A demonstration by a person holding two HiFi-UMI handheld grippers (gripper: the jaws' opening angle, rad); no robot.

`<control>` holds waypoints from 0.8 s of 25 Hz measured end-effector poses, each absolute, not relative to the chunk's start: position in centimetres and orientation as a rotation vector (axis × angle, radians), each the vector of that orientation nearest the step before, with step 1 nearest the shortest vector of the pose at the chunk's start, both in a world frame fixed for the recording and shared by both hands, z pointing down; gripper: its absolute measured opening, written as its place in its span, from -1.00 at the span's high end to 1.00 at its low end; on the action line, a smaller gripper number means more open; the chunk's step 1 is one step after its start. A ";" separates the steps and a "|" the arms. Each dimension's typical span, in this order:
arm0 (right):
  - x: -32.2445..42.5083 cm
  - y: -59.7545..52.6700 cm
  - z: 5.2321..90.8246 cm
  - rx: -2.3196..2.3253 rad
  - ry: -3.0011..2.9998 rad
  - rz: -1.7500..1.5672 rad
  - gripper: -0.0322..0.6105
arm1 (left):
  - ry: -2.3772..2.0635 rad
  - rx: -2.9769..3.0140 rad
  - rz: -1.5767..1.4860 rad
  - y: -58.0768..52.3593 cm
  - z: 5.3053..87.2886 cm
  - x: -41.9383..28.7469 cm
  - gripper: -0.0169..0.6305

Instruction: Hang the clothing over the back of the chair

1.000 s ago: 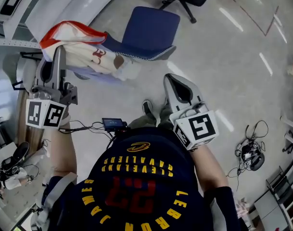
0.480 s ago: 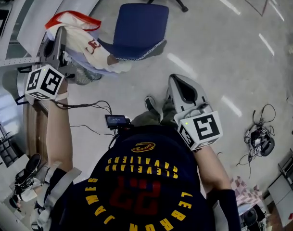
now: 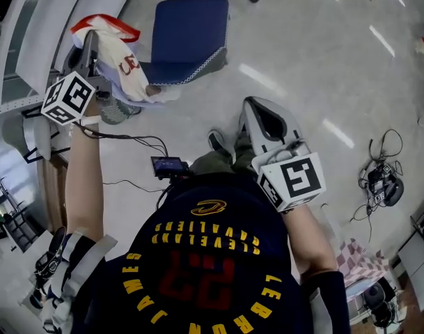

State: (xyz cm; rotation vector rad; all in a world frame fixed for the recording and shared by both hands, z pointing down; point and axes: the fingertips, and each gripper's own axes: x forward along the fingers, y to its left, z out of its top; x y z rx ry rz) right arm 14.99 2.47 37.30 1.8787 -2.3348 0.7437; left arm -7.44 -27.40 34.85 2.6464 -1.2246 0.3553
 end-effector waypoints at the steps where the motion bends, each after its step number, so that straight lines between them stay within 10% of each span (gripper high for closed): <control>1: 15.1 2.4 37.5 1.880 -2.329 0.749 0.90 | -1.220 2.638 0.364 -27.9 35.5 -7.3 0.88; 20: 15.6 2.6 39.7 1.830 -2.267 0.842 0.90 | -1.099 2.593 0.743 -31.1 47.5 -4.5 0.88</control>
